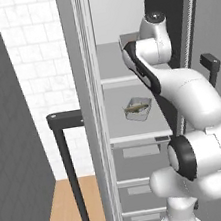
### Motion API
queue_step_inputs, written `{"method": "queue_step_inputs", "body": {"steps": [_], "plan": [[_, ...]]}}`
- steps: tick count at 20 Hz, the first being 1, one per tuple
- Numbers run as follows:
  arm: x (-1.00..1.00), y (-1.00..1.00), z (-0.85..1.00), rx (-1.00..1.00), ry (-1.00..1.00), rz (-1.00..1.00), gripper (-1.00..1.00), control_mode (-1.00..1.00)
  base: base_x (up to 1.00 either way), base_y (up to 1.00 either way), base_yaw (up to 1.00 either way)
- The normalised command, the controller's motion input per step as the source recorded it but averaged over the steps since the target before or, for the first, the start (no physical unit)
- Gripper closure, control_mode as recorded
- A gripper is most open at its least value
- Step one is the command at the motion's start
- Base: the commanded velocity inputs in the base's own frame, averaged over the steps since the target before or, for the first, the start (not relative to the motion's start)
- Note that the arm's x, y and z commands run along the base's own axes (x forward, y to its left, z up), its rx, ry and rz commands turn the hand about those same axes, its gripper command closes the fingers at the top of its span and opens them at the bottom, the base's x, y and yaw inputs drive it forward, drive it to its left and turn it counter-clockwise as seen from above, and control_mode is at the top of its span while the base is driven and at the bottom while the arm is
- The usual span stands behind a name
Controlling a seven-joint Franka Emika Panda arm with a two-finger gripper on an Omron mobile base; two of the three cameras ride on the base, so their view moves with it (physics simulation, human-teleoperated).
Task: Take the meat container that has the fish and place it on the second highest rack of the freezer. Then take the vegetable container that has the cucumber and corn and place it on the highest rack of the freezer.
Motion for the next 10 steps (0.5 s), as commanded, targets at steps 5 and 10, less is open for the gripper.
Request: {"method": "queue_step_inputs", "body": {"steps": [5, 10], "plan": [[0.11, 0.0, -0.03, 0.0, -0.05, 0.0, 1.0, -1.0, 0.0, 0.0, 0.0], [0.0, 0.0, 0.0, 0.0, 0.0, 0.0, 1.0, -1.0, 0.0, 0.0, 0.0]]}}
